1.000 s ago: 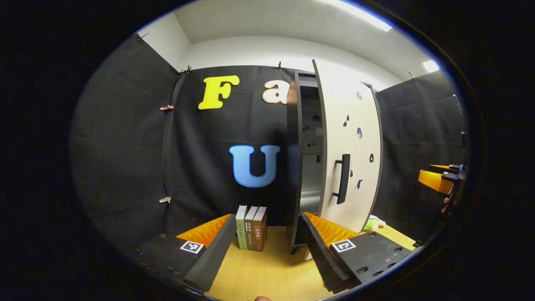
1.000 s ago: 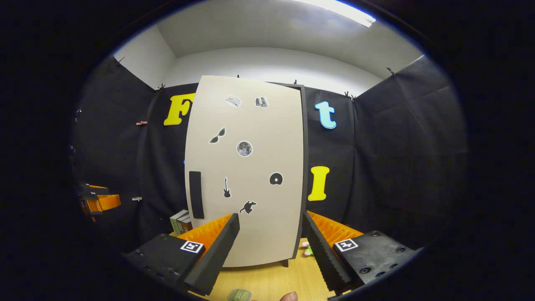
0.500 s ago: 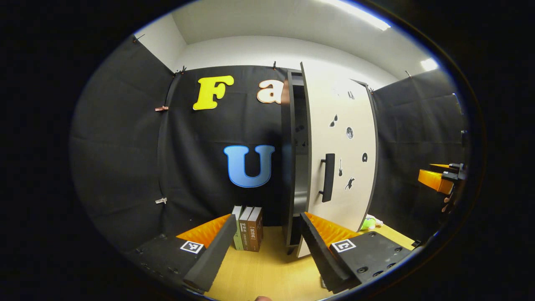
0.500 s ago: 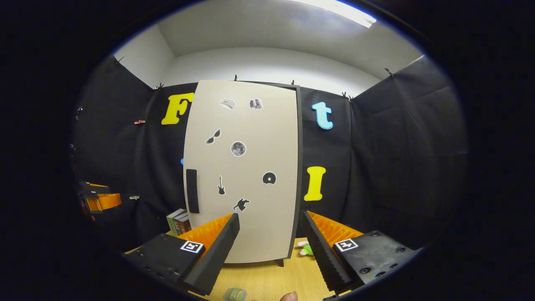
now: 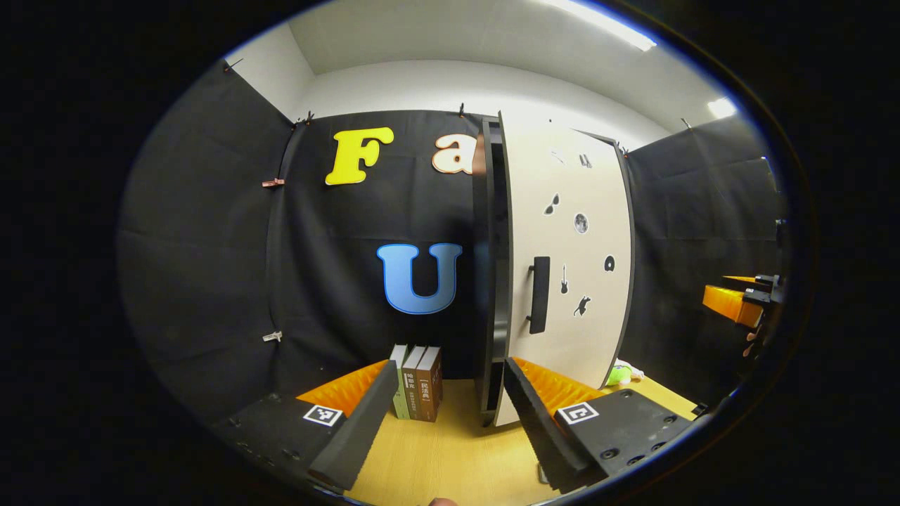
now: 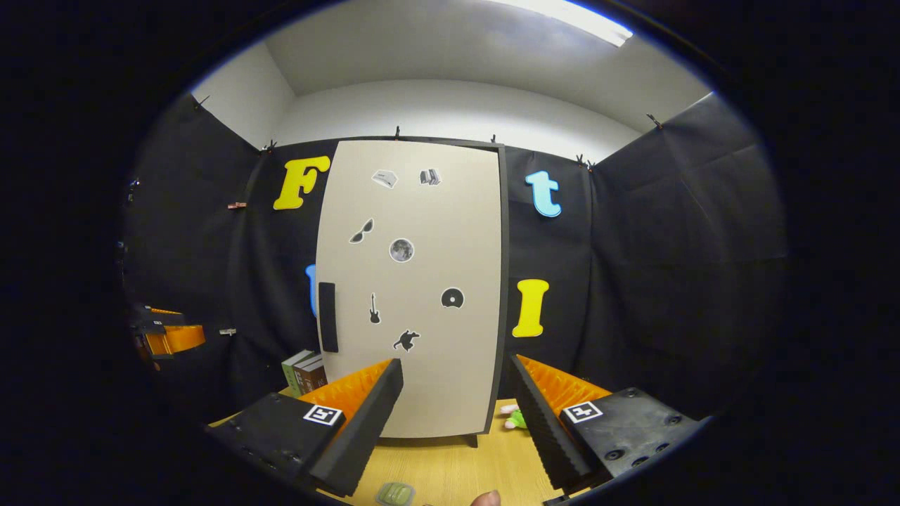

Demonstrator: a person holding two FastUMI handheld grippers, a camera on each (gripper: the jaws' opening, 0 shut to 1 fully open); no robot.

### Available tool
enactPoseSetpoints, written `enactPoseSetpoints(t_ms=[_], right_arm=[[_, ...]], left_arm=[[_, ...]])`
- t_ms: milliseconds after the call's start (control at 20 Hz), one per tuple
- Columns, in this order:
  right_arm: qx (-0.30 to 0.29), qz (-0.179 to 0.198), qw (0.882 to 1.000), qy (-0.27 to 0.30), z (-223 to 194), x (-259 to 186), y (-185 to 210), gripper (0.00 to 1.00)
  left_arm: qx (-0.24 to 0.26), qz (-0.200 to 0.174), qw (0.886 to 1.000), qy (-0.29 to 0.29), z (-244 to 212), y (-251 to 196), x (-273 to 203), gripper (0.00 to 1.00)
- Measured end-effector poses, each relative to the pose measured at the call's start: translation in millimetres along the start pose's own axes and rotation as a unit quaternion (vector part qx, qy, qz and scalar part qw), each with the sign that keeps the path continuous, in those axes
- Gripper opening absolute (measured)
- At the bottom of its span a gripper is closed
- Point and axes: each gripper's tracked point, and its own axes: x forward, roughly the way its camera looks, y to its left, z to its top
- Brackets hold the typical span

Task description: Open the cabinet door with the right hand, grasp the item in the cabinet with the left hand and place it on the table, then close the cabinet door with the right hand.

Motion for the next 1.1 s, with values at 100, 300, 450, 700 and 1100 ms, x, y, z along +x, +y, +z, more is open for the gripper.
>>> enactPoseSetpoints(t_ms=[100, 300, 450, 700, 1100], right_arm=[[0.002, 0.000, 1.000, 0.001, 0, -2, -1, 0.98], [0.003, 0.000, 1.000, 0.001, 3, -9, -5, 0.98], [0.002, 0.001, 1.000, 0.003, 4, -12, -7, 0.98], [0.002, 0.001, 1.000, 0.004, 7, -18, -10, 0.98], [0.003, 0.006, 1.000, 0.006, 10, -24, -11, 0.98]], left_arm=[[0.002, -0.001, 1.000, 0.000, 1, -1, 0, 0.95], [0.005, -0.003, 1.000, -0.001, 2, -2, -1, 0.95], [0.007, -0.007, 1.000, 0.000, 3, -3, -1, 0.95], [0.009, -0.010, 1.000, -0.002, 4, -10, -5, 0.95], [0.011, -0.008, 1.000, -0.003, 6, -11, -7, 0.95]])
